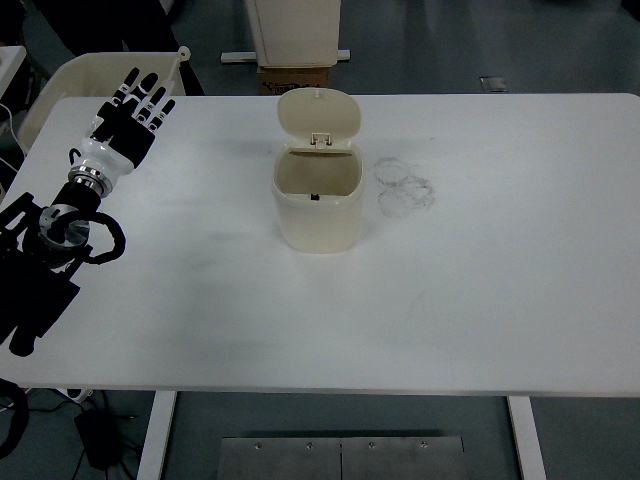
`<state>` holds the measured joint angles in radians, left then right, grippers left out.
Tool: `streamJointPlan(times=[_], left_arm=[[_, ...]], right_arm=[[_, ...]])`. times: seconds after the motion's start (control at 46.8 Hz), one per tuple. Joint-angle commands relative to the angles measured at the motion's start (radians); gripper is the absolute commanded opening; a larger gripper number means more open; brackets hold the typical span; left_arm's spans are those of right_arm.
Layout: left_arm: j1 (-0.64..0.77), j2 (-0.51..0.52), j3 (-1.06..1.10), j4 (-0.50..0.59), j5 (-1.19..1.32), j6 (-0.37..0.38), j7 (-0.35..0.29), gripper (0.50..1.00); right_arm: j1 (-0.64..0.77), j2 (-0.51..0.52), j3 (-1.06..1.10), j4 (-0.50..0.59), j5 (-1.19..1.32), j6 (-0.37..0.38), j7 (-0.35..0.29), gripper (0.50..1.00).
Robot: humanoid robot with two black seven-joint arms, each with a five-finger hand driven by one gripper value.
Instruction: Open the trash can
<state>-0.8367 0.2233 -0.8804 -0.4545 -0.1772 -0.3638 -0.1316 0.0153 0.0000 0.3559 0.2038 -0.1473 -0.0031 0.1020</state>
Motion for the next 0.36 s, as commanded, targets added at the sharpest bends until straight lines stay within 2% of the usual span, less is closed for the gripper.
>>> streamJointPlan(times=[0.0,0.342], left_arm=[[0.001,-0.009,-0.006,0.011,-0.001,-0.001,0.000,1.000],[-0.007,-0.007,-0.026,0.011,0.001,-0.004,0.001,1.000]], right_arm=[[0.000,0.000,0.000,0.000,0.000,0.000,-0.001,0.993],[-0.003,0.000,-0.002,0.000,-0.002,0.002,-0.002,0.993]])
